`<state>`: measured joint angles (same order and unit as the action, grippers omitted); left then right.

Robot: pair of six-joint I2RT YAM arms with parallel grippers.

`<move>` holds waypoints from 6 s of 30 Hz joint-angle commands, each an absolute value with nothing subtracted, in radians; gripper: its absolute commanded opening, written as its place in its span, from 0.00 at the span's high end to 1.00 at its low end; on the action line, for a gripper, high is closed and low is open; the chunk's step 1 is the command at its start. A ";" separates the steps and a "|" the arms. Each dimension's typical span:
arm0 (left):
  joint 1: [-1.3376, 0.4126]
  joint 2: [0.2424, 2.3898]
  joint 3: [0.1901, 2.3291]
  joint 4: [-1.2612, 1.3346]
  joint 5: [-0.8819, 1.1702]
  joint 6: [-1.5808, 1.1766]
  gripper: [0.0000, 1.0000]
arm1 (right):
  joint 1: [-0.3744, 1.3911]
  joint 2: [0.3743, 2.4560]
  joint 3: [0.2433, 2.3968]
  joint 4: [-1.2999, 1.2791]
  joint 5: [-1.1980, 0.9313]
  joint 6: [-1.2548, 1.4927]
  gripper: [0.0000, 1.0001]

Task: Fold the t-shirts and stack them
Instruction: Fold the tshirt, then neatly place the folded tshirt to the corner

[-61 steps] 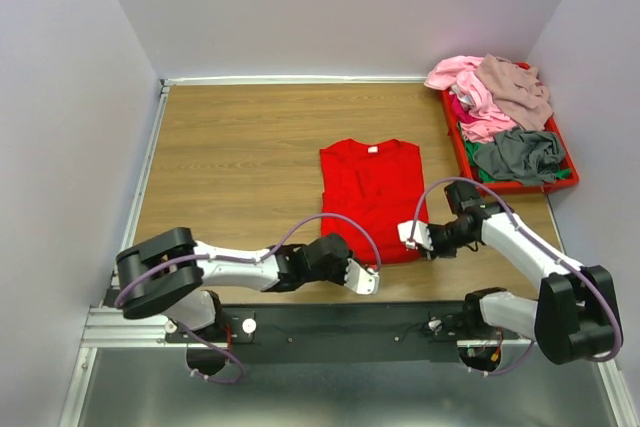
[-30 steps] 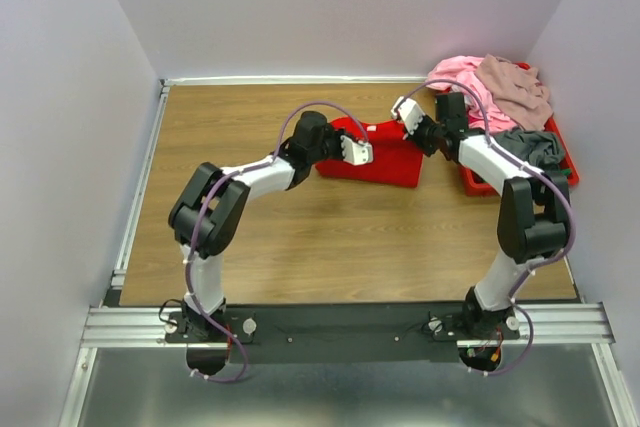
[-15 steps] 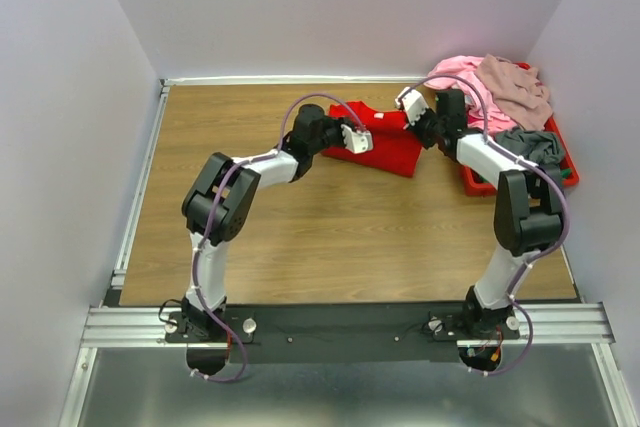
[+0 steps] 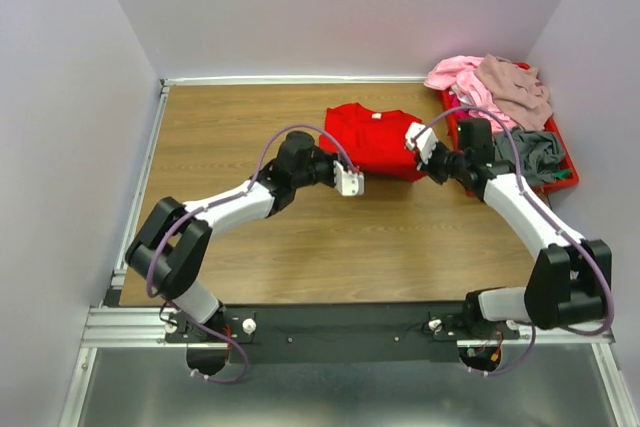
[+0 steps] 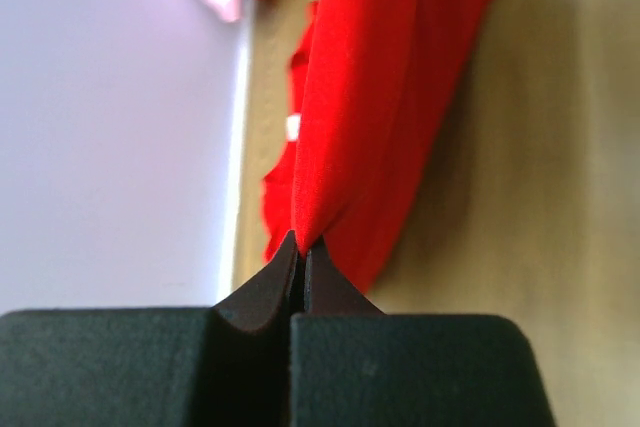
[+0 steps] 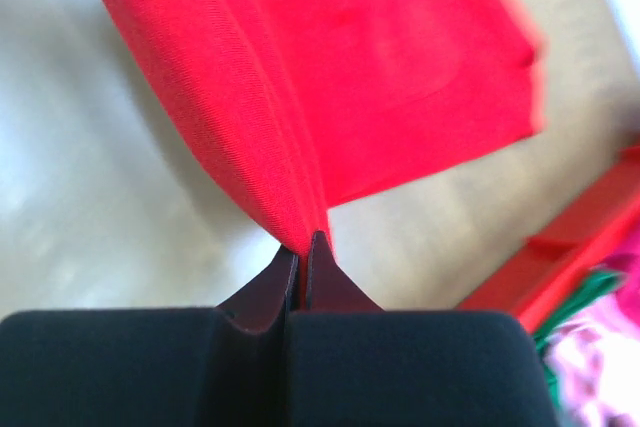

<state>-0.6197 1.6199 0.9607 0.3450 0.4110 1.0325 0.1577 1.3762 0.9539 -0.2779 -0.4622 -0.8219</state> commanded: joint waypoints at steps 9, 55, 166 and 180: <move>-0.894 1.350 0.796 0.002 0.384 0.869 1.00 | 0.146 1.102 0.906 -0.931 -0.569 -1.172 1.00; -0.552 1.743 1.016 0.431 0.256 0.963 1.00 | 0.144 1.745 1.263 -0.242 -0.353 -0.738 1.00; -0.413 1.212 0.468 0.301 0.275 -0.649 0.02 | 0.147 1.930 1.267 -0.307 -0.422 0.061 0.22; -0.413 1.243 0.495 0.265 0.253 -0.650 0.02 | 0.218 1.991 1.302 -0.319 -0.460 0.060 0.80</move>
